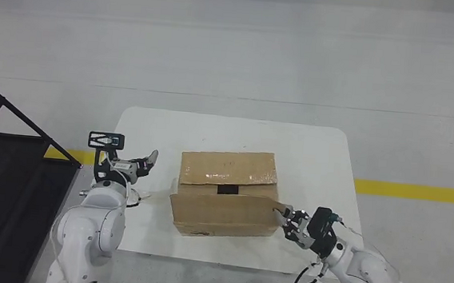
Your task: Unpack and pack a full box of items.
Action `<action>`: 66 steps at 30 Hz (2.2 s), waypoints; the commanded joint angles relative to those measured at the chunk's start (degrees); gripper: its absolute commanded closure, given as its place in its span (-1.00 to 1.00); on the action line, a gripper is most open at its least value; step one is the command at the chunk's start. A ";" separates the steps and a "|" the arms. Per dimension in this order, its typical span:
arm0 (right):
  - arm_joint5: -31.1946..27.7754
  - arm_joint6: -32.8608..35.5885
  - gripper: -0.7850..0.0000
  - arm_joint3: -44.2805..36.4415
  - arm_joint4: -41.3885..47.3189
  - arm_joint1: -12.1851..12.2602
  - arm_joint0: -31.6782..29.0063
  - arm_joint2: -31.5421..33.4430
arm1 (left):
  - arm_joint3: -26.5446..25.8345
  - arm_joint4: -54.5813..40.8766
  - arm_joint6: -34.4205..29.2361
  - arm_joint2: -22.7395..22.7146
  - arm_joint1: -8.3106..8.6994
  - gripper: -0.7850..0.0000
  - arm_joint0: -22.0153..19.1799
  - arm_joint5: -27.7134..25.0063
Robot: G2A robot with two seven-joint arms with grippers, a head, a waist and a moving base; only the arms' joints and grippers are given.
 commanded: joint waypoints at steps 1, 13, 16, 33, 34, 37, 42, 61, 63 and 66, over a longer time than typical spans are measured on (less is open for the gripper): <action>0.50 -2.48 1.00 -0.49 -3.07 0.14 -0.63 0.16 | -0.16 0.09 -1.19 1.66 0.01 -1.00 -0.47 -1.01; 8.51 -17.42 1.00 -1.32 -20.24 0.91 -3.65 -0.73 | 0.47 2.29 -7.19 10.38 -0.02 -1.00 -4.21 -4.37; 9.03 -18.66 1.00 -1.06 -21.10 1.07 -4.02 -0.85 | 0.47 2.29 -7.19 10.38 -0.02 -1.00 -4.21 -4.37; 10.04 -18.55 1.00 -2.78 -26.62 1.49 -3.86 -2.02 | 1.20 -6.55 -16.91 10.98 -0.24 -1.00 -7.60 -2.29; 10.29 -19.23 1.00 -2.98 -27.25 1.59 -4.04 -1.93 | 1.46 -5.82 -18.60 11.37 -0.12 -1.00 -8.04 -3.39; 10.90 -20.71 1.00 -3.27 -29.91 1.97 -4.62 -1.52 | 1.55 -6.12 -22.47 12.08 0.06 -1.00 -9.15 -5.13; 11.56 -23.45 0.87 -3.23 -32.18 2.49 -5.42 -0.88 | 2.26 -4.55 -28.55 14.00 0.41 -1.00 -10.35 -8.25; 6.79 -30.79 0.25 -3.06 -23.55 4.08 -5.35 5.50 | 0.67 -14.45 -46.47 16.41 2.17 -1.00 -14.05 -21.76; 6.29 -31.13 0.25 -2.96 -20.66 4.10 -5.44 6.10 | 0.47 -15.04 -46.47 16.78 2.59 -1.00 -13.91 -21.76; 5.66 -30.13 0.32 -2.69 -14.90 3.99 -5.35 6.82 | 0.02 -16.06 -46.43 17.55 3.44 -1.00 -13.57 -21.80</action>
